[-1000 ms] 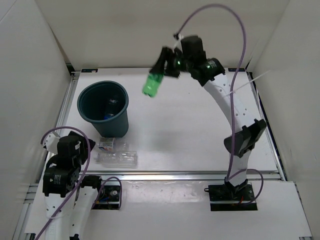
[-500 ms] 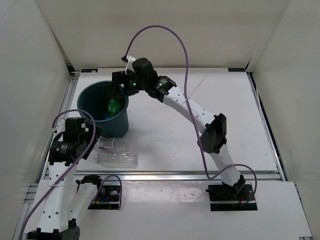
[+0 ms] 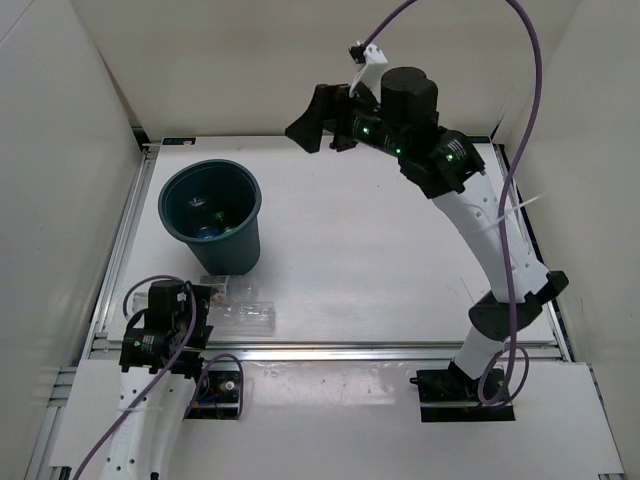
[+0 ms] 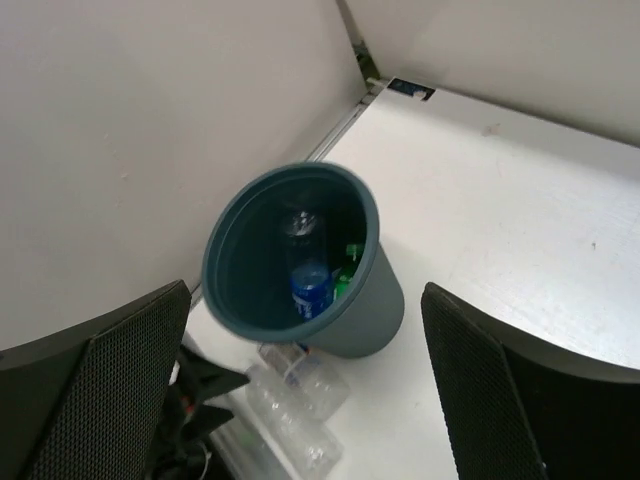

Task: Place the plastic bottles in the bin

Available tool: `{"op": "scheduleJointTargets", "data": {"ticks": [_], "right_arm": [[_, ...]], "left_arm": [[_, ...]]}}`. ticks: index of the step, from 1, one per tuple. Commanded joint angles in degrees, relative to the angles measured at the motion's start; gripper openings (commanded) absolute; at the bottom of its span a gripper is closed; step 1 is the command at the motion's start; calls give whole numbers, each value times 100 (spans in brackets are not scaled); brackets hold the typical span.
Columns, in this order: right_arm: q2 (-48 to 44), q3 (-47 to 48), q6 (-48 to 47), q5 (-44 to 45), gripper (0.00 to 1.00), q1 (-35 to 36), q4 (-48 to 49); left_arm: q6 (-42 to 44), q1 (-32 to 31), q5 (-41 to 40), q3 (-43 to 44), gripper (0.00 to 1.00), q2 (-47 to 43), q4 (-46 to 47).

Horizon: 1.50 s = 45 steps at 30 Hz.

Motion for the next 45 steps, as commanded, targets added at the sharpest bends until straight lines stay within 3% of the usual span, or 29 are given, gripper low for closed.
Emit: {"op": "scheduleJointTargets", "data": {"ticks": [1,13,15,20,23,26,32,34,40,41,45], "right_arm": [[45,-408,-175,-80,100,133,-694],[-253,-594,-281,-28,100,-86,-1222],[-306,-707,-281,-28,100,-157,-1274],[-543,-1015,-281,-28,100,-350,-1336],[-596,-1200,-167,-28,100,-499,-1397],[-649,-1332,-53,-150,100,-649,-1450],[-649,-1534,158,-318,100,-894,-1450],[-649,-1674,220,-388,100,-948,-1450],[-596,-1736,361,-714,100,-1053,-1450],[-544,-1736,361,-714,100,-1105,-1511],[-544,-1736,361,-766,100,-1106,-1512]], "left_arm": [[-751,-34,106,-517,99,-200,496],[-1042,-34,300,-1378,99,545,1331],[-1094,-34,300,-1458,95,713,1393],[-1094,-34,502,-1520,70,1135,1525],[-1025,36,423,-1424,48,1189,1271],[-875,98,99,-626,33,1189,412],[-822,98,-193,2115,33,1443,-1804],[-498,98,-193,3149,30,1496,-1806],[608,98,-675,5201,30,2206,-1596],[1429,98,-763,5430,30,2373,-1351],[3218,98,-1753,6004,30,3138,256]]}}
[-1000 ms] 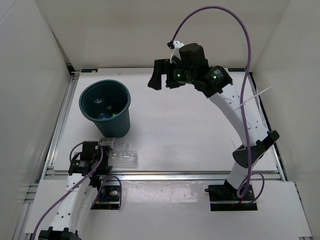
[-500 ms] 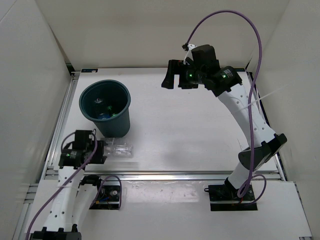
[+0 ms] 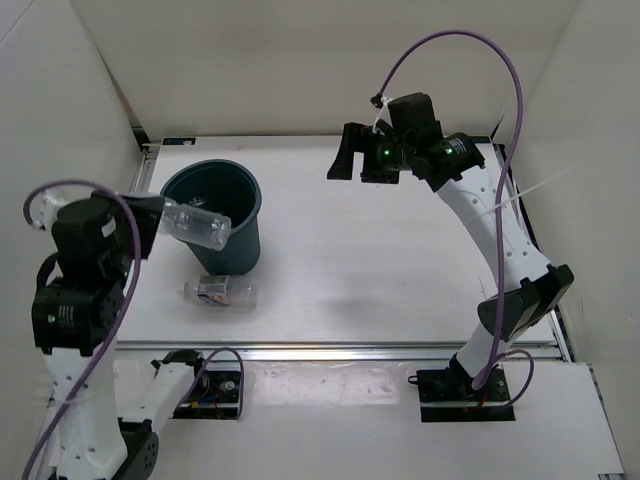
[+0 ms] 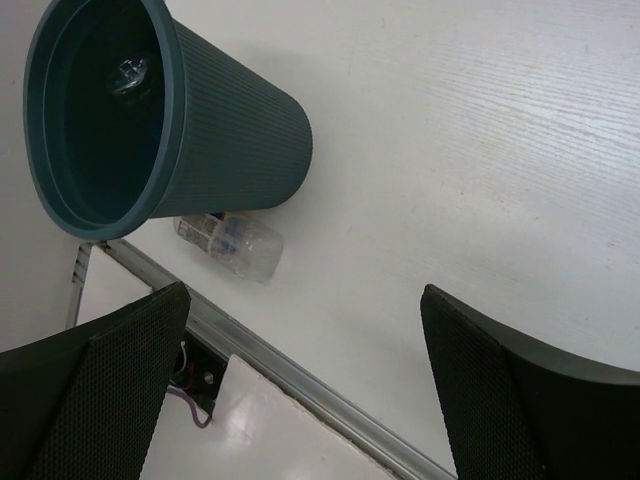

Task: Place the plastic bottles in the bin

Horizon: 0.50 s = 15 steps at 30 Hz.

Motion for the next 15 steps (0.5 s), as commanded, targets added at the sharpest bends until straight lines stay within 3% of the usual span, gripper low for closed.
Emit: {"op": "scheduleJointTargets", "data": {"ticks": [1,4,7,8,9,10,11,15], "right_arm": [[-146,1,29,-163,100,-37,5],[-146,-51,29,-216,100,-89,-56],[-146,-51,29,-277,100,-90,-118],[-198,-51,29,-277,100,-90,-118],[-199,-51,29,-277,100,-90,-118],[-199,-51,-32,-277,100,-90,-170],[-251,-51,-33,-217,100,-142,-223],[-418,-243,-94,-94,100,-204,-294]], "left_arm": [[1985,41,-1107,164,32,667,1472],[2768,41,-1617,-47,43,1123,2118],[2911,-46,-1558,-205,50,1590,2278],[2911,-116,-1557,-379,57,1669,2278],[2841,-187,-1610,-451,68,1722,2278],[2840,-370,-1723,-512,93,1723,2278],[2771,-476,-2203,-409,100,1723,2121],[2848,-750,-3166,74,100,1127,1909]]}}
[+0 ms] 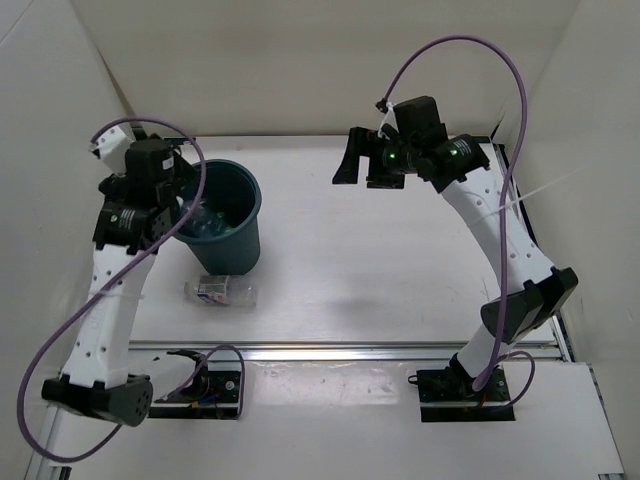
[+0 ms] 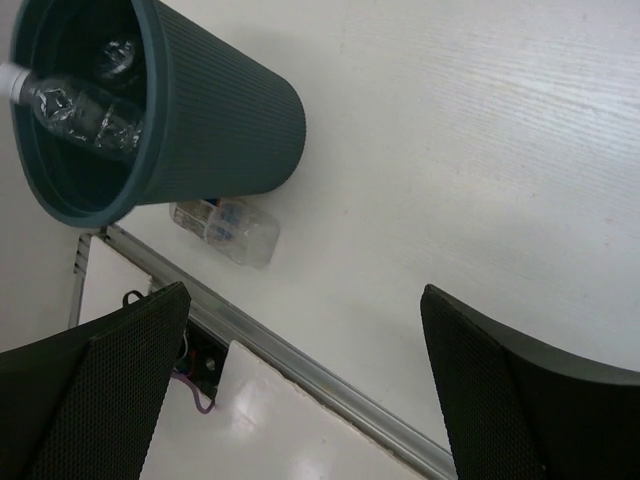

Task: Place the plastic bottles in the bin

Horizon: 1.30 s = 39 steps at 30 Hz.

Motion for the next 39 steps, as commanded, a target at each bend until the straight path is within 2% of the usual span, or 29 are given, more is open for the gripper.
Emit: {"op": "scheduleJointTargets", "data": {"ticks": [1,3,4,5,6,7,10,11,12,13,14,16,22,30,39], "right_arm": [[-475,-288,-105,65,100,-127,-119],[-563,-508,-105,144,100,-197,-119],[-625,-709,-105,144,100,-198,-119],[-625,-789,-36,144,100,-198,-119],[-678,-842,-35,144,100,-259,-119],[-678,-895,-35,91,100,-260,-66],[-617,-948,-35,38,100,-260,-66],[-617,-948,-35,-23,100,-260,-66],[-556,-948,-35,-23,100,-260,-66],[-503,-887,-35,-84,100,-260,-66],[-502,-887,-35,-85,100,-260,-66],[-397,-825,-35,-242,100,-260,-66],[-397,-825,-88,-305,100,-260,-66],[-520,-1071,-245,-252,100,-260,-66],[-801,-1501,-299,-383,100,-505,-4]], "left_arm": [[150,-101,-989,526,100,-1016,31],[-445,-101,-751,203,100,-1753,-371],[-1379,-101,-630,-43,100,-2026,-591],[-1745,-101,-237,-367,100,-2577,-680],[-2184,-101,-59,-979,100,-2826,-1011],[-3094,-101,160,-1316,100,-3063,-1198],[-4530,-101,1188,-2792,100,-3995,-1664],[-5110,-101,1435,-3223,100,-4276,-1569],[-5368,-101,1715,-3618,100,-4870,-1473],[-5623,-101,1805,-4318,100,-5154,-1367],[-5860,-101,1867,-4639,100,-5410,-1044],[-6195,-101,1963,-5314,100,-5894,-1041],[-6258,-101,2307,-6574,100,-5967,47],[-5494,-101,2307,-7050,100,-5026,1226],[-5493,-39,2246,-7770,100,-4481,2008]]}}
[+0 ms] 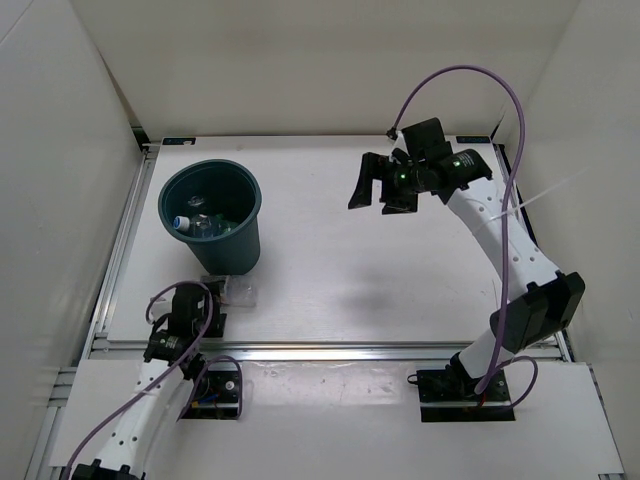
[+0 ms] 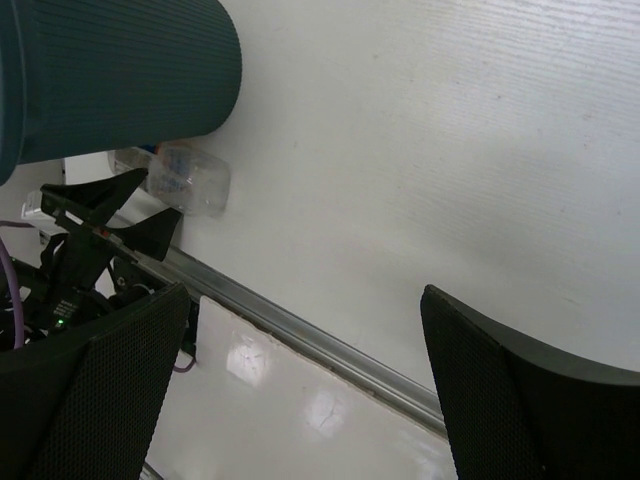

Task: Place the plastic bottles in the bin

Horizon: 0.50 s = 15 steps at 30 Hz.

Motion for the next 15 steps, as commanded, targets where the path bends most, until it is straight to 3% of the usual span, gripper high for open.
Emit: {"op": "scheduleJointTargets", "data": {"ticks": [1,7,11,15], "right_arm": [[-325,-140,-150,-204,100,-141,144],[-377,-272,-97,-258,100,-202,144],[-377,-325,-97,-258,100,-202,144],[-377,-246,-45,-336,100,-202,144]], "left_arm": [[6,107,-32,-204,100,205,600],[31,432,171,-529,99,329,874],[103,652,355,-529,82,487,1146],[383,820,644,-634,79,750,1612]]}}
